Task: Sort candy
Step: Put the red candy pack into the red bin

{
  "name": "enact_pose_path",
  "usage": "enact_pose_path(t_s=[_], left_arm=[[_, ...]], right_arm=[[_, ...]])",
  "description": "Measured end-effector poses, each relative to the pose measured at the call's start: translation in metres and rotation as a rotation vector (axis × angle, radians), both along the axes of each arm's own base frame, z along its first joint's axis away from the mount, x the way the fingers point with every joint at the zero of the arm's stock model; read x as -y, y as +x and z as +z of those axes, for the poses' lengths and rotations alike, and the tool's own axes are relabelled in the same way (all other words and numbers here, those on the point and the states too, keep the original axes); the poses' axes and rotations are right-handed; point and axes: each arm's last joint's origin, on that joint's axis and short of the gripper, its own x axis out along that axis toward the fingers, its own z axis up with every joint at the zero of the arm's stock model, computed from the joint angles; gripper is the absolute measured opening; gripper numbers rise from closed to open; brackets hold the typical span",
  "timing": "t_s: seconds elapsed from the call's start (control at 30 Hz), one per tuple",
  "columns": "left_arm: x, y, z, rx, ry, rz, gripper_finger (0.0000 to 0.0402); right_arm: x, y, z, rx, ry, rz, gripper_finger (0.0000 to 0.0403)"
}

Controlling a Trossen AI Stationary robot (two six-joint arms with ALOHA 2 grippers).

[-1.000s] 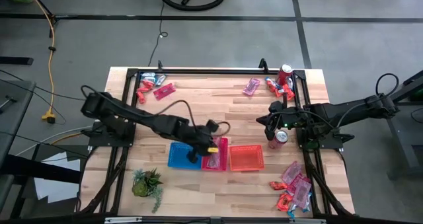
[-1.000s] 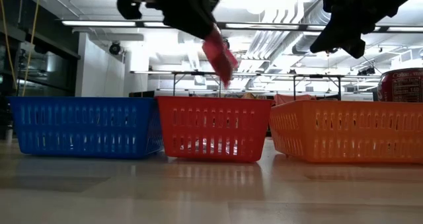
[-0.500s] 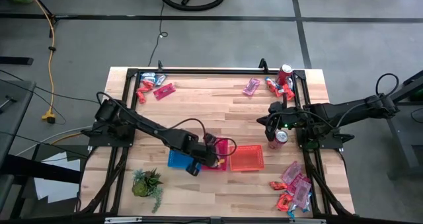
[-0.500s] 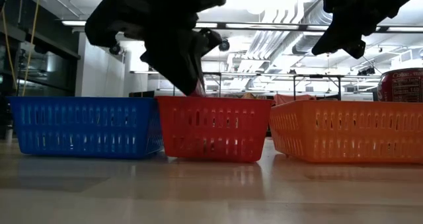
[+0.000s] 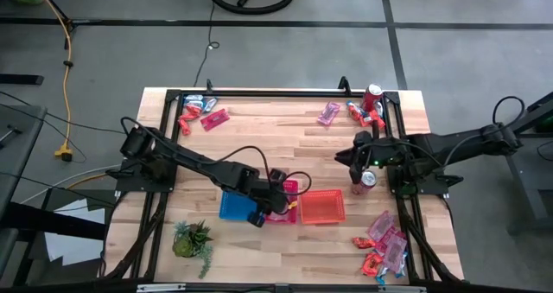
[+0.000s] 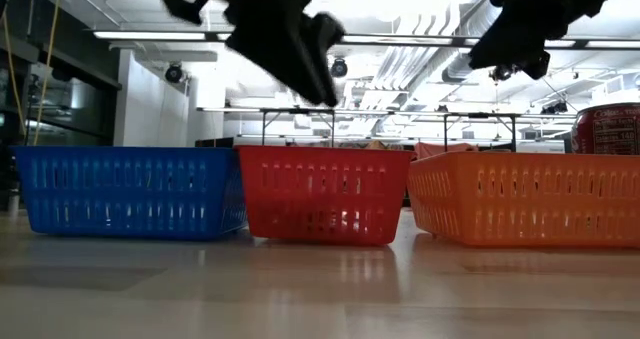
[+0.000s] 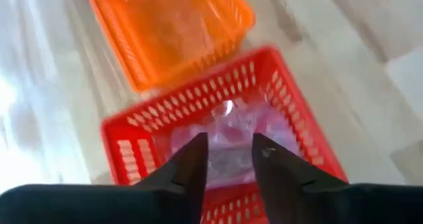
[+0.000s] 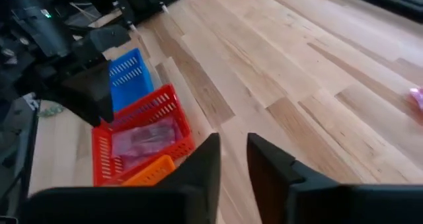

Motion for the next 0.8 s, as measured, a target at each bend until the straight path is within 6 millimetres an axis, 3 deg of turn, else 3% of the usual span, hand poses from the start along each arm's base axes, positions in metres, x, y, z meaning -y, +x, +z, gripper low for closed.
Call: enact_pose_path(t_s=[0.17,0.33,0.53,0.67,0.8], left_arm=[[-0.022,-0.013,0.031,-0.113,0.044,0.125,0.0171],[-0.067,-0.044,0.065,-0.137,-0.18,0.428,0.0194],[-0.098,-0.091,0.09,0.201,-0.381,0.559,0.0195],[-0.104,-0.124,0.094,0.406,-0.497,0.591,0.0195],[-0.105,-0.152,0.095,0.483,-0.557,0.599,0.0195]], right_arm=[[-0.003,0.001,0.016,0.034,0.006,0.114,0.013],[-0.011,0.003,0.019,0.027,0.168,0.281,0.0158],[-0.043,0.011,0.004,-0.172,0.548,0.479,0.0165],[-0.075,0.014,-0.017,-0.419,0.741,0.421,0.0165],[-0.1,0.007,-0.044,-0.734,0.875,0.159,0.0165]])
